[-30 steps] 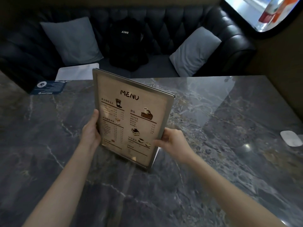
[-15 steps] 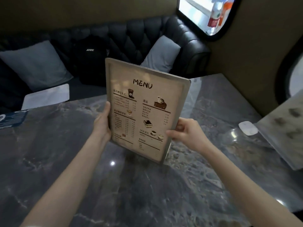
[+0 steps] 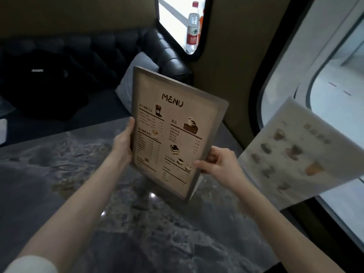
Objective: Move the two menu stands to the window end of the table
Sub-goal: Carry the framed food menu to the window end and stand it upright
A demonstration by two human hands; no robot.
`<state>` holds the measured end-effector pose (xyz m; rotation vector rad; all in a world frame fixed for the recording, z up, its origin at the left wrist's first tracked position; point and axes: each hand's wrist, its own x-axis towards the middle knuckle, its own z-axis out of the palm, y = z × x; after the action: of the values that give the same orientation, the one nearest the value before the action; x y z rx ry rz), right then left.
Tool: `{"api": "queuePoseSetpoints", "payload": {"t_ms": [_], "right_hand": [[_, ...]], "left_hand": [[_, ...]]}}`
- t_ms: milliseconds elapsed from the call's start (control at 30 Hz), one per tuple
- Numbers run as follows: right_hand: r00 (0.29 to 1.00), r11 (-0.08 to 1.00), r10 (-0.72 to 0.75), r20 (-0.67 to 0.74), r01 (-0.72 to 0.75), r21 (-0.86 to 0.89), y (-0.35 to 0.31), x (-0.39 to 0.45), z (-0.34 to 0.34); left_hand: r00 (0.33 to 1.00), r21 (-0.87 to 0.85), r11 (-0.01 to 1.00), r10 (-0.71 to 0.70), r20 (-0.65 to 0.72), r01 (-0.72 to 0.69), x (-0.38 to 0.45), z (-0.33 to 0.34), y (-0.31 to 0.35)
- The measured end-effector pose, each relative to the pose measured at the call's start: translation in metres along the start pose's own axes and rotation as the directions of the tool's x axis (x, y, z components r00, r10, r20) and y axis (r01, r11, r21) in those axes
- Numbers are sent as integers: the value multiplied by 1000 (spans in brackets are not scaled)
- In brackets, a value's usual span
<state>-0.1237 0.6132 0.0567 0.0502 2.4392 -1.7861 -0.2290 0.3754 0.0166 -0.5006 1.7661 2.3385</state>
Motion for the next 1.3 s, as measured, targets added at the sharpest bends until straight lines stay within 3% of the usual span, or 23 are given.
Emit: {"api": "queuePoseSetpoints", "payload": {"t_ms": [200, 500, 900, 1300], "right_hand": [[992, 998, 51, -114, -55, -34, 23, 18, -55], [979, 998, -1, -205, -11, -57, 58, 48, -93], [966, 991, 130, -225, -123, 45, 99, 99, -102], [961, 996, 89, -262, -89, 14, 116, 110, -99]], "left_hand": [[999, 27, 1000, 6, 39, -7, 39, 77, -13], [990, 100, 995, 7, 138, -21, 106, 157, -29], [982, 161, 986, 22, 189, -53, 174, 191, -48], [975, 162, 985, 29, 219, -66, 192, 196, -58]]}}
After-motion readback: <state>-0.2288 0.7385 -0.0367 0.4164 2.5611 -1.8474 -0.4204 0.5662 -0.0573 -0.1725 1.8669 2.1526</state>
